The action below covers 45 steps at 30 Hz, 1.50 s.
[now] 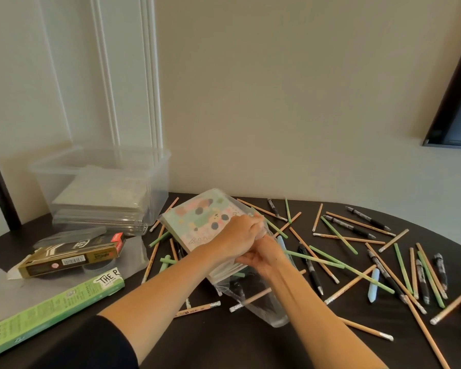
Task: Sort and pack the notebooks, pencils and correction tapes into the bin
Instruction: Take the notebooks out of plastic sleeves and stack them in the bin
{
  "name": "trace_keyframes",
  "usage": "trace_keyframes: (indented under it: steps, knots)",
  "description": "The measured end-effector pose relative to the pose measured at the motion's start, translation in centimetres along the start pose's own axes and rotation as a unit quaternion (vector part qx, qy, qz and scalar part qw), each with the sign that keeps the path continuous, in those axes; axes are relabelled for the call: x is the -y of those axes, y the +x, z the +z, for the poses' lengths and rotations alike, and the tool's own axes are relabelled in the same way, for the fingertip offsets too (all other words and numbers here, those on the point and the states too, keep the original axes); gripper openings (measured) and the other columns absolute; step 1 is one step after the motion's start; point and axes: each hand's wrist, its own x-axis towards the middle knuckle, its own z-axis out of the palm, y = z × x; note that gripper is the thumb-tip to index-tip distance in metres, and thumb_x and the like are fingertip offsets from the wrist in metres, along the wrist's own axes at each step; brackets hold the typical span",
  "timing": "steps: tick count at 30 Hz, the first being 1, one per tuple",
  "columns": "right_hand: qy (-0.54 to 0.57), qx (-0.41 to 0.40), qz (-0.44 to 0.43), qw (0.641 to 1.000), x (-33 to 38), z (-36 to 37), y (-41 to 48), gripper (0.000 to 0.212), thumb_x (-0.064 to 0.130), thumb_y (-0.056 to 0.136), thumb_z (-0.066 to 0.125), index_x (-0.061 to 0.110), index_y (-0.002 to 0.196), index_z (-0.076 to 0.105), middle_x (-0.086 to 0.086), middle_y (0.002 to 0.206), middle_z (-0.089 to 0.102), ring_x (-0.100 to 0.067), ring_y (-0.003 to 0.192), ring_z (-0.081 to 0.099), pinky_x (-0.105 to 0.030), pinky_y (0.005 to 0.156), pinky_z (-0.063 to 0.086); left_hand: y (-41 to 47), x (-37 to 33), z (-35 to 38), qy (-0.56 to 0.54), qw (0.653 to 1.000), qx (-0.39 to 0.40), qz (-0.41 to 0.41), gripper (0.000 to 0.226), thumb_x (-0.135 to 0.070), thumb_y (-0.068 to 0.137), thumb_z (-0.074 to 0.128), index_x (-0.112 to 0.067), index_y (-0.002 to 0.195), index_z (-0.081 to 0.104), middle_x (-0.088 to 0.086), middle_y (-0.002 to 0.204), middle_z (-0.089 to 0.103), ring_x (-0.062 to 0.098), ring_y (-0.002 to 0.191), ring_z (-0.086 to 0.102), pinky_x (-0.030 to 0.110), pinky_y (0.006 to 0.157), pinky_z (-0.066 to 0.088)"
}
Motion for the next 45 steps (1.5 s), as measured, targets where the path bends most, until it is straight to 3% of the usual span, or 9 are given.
trace_keyframes:
  steps: [4, 8, 12, 17, 25, 30, 36, 42, 45]
  knots:
    - [-0.001, 0.004, -0.008, 1.0, -0.1, 0.2, 0.1, 0.024, 0.011, 0.1, 0.035, 0.008, 0.118, 0.052, -0.019, 0.107, 0.062, -0.028, 0.085, 0.064, -0.034, 0.045, 0.055, 0.1, -0.4, 1.2, 0.053, 0.996, 0.014, -0.076, 0.035, -0.011, 0.1, 0.031, 0.002, 0.128, 0.046, 0.021, 0.118, 0.057, 0.026, 0.109, 0.055, 0.022, 0.082, 0.035]
    - [0.011, 0.024, -0.007, 1.0, -0.4, 0.5, 0.3, 0.023, 0.015, 0.101, 0.035, 0.011, 0.113, 0.054, -0.015, 0.102, 0.063, -0.027, 0.09, 0.063, -0.033, 0.05, 0.057, -0.1, 0.2, 0.7, 0.03, 0.995, 0.012, -0.1, 0.039, -0.021, 0.1, 0.033, 0.005, 0.12, 0.053, 0.022, 0.11, 0.06, 0.012, 0.074, 0.053, 0.006, 0.058, 0.036]
    - [-0.075, 0.057, 0.01, 0.996, -0.2, -0.5, 0.4, 0.027, 0.014, 0.101, 0.026, 0.013, 0.113, 0.051, -0.014, 0.1, 0.063, -0.025, 0.074, 0.069, -0.032, 0.054, 0.057, -0.7, 0.2, -0.8, 0.031, 0.996, 0.066, -0.042, 0.038, -0.013, 0.101, 0.028, -0.007, 0.134, 0.045, 0.017, 0.135, 0.048, 0.027, 0.122, 0.047, 0.024, 0.088, 0.037]
    - [-0.15, 0.08, 0.018, 0.985, 0.5, -2.2, -0.1, 0.016, 0.011, 0.096, 0.039, 0.006, 0.102, 0.052, -0.015, 0.091, 0.06, -0.021, 0.062, 0.066, -0.026, 0.055, 0.054, -1.0, 1.0, 0.0, 0.056, 0.993, 0.09, -0.057, 0.051, -0.013, 0.099, 0.034, -0.017, 0.147, 0.018, 0.015, 0.14, 0.041, 0.026, 0.121, 0.045, 0.026, 0.091, 0.036]
    - [-0.255, -0.166, -0.09, 0.948, 1.5, -4.4, -0.8, 0.015, 0.002, 0.087, 0.048, 0.0, 0.079, 0.06, -0.015, 0.073, 0.067, -0.02, 0.062, 0.065, -0.027, 0.058, 0.054, -3.2, 3.3, 1.1, 0.285, 0.947, 0.144, -0.024, 0.076, -0.006, 0.09, 0.05, -0.022, 0.148, 0.005, 0.005, 0.155, 0.006, 0.023, 0.142, 0.009, 0.041, 0.114, 0.015]
    - [-0.401, -0.156, -0.164, 0.888, 3.1, -5.5, -2.0, 0.021, 0.003, 0.083, 0.046, 0.002, 0.078, 0.067, -0.008, 0.055, 0.065, -0.012, 0.044, 0.06, -0.026, 0.058, 0.054, -3.5, 4.9, -1.1, 0.243, 0.952, 0.183, -0.019, 0.063, -0.005, 0.095, 0.043, -0.025, 0.147, 0.015, 0.001, 0.156, 0.011, 0.02, 0.142, 0.012, 0.033, 0.114, 0.011]
    - [-0.455, 0.113, -0.195, 0.861, 4.0, -4.3, -2.9, 0.051, -0.015, 0.073, 0.037, 0.016, 0.091, 0.074, 0.008, 0.095, 0.069, 0.011, 0.087, 0.056, 0.003, 0.072, 0.039, -5.0, 5.9, -3.8, 0.283, 0.934, 0.218, -0.009, 0.079, 0.011, 0.087, 0.044, -0.03, 0.147, 0.015, -0.002, 0.156, 0.005, 0.019, 0.143, 0.008, 0.03, 0.112, 0.009]
    - [-0.552, 0.144, -0.218, 0.792, 3.7, -5.2, -1.0, 0.06, -0.025, 0.072, 0.032, 0.009, 0.102, 0.072, -0.007, 0.118, 0.064, -0.014, 0.121, 0.05, -0.026, 0.104, 0.036, -6.8, 7.2, -5.7, 0.219, 0.963, 0.153, -0.039, 0.045, -0.018, 0.092, 0.047, -0.03, 0.135, 0.046, -0.009, 0.148, 0.034, 0.017, 0.138, 0.026, 0.03, 0.112, 0.016]
    - [-0.596, 0.138, -0.232, 0.756, 3.9, -6.1, -0.6, 0.068, -0.028, 0.068, 0.032, 0.013, 0.107, 0.07, -0.004, 0.121, 0.063, -0.016, 0.126, 0.045, -0.027, 0.106, 0.034, -7.6, 8.2, -6.7, 0.212, 0.97, 0.117, -0.03, 0.043, -0.004, 0.091, 0.046, -0.023, 0.128, 0.054, -0.005, 0.142, 0.043, 0.017, 0.135, 0.034, 0.024, 0.108, 0.023]
